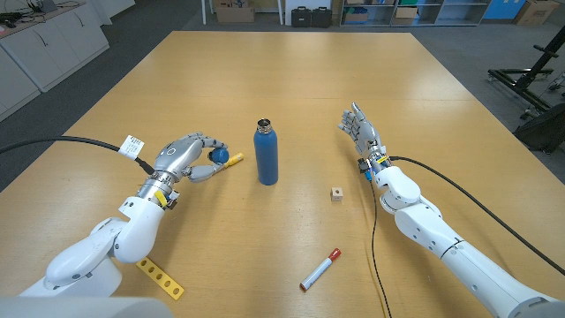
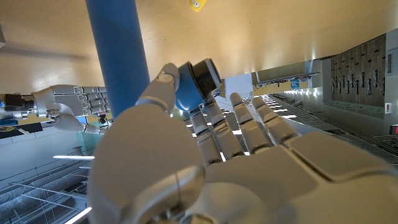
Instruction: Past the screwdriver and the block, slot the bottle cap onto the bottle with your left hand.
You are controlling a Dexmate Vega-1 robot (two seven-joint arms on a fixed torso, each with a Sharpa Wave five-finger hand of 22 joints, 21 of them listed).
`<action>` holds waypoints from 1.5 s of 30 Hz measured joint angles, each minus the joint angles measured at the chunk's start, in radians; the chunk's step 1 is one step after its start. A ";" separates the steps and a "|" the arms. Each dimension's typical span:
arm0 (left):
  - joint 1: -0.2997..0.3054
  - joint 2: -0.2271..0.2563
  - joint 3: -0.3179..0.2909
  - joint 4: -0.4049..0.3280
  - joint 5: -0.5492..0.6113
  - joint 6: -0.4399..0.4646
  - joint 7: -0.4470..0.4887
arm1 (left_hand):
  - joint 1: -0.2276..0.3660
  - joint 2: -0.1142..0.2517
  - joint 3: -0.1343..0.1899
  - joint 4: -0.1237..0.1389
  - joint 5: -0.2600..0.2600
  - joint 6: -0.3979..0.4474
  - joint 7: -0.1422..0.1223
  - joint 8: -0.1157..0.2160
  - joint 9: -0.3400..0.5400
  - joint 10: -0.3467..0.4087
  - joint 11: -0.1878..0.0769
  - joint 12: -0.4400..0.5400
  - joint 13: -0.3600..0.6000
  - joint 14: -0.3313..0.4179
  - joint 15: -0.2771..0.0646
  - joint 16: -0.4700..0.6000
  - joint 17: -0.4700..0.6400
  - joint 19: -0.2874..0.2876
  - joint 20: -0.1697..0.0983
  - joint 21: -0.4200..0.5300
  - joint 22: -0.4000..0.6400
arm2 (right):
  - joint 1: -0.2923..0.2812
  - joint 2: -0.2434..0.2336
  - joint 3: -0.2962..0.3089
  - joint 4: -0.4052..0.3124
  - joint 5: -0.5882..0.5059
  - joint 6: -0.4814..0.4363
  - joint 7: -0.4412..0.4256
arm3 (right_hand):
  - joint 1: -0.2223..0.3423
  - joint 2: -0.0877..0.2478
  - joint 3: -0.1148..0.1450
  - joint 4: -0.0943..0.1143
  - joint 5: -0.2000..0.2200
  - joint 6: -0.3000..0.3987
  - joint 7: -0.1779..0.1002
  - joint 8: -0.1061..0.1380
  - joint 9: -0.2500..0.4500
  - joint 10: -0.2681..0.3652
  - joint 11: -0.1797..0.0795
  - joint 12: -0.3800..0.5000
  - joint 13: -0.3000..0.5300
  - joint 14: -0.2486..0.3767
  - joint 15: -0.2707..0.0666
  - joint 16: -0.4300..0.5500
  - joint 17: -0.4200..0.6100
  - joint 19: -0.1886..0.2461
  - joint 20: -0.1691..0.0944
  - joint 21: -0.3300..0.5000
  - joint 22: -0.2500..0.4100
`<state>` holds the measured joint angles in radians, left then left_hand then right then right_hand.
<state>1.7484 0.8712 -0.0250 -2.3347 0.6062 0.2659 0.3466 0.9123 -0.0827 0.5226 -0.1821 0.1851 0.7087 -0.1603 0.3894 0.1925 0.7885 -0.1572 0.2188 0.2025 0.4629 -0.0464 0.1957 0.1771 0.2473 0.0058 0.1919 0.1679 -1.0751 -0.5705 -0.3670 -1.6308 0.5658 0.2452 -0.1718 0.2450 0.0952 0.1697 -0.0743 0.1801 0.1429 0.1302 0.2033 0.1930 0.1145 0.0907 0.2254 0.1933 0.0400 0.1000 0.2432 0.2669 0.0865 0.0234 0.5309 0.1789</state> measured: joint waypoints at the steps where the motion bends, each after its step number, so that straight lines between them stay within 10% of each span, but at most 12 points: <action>1: -0.002 -0.008 -0.002 0.000 -0.003 -0.004 0.003 | 0.000 0.000 0.001 -0.001 0.000 0.000 0.000 0.000 0.000 0.000 0.000 0.000 0.000 0.000 0.000 0.000 0.000 0.000 0.000 0.000 0.000 | 0.000 0.000 0.000 0.000 0.000 0.001 0.000 | 0.000 0.000 0.000 0.000 0.000 0.000 0.000 0.000 0.000 0.000 0.000 0.000 0.000 0.000 0.000 0.000 0.000 0.000 0.000 0.000 0.000; 45: -0.153 -0.186 0.002 0.148 -0.426 -0.420 -0.004 | -0.001 -0.001 0.005 -0.005 0.000 0.010 0.010 -0.003 0.000 0.010 0.010 -0.006 0.000 0.012 -0.002 0.000 0.000 0.009 -0.002 0.000 0.000 | -0.015 -0.005 0.005 -0.006 0.001 0.003 0.000 | 0.000 0.000 0.003 -0.003 0.000 0.000 0.000 0.000 0.000 0.000 0.000 0.000 0.000 0.000 0.000 -0.007 0.000 0.004 0.004 -0.008 0.005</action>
<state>1.5951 0.6848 -0.0235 -2.1866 0.1797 -0.1536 0.3428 0.9113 -0.0836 0.5281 -0.1876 0.1852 0.7184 -0.1507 0.3867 0.1930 0.7989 -0.1467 0.2126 0.2025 0.4752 -0.0482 0.1958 0.1771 0.2567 0.0038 0.1921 0.1679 -1.0896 -0.5759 -0.3617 -1.6364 0.5671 0.2477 -0.1715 0.2452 0.0951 0.1729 -0.0770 0.1801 0.1429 0.1301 0.2033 0.1929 0.1144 0.0907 0.2254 0.1933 0.0400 0.1001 0.2363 0.2669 0.0902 0.0270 0.5226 0.1841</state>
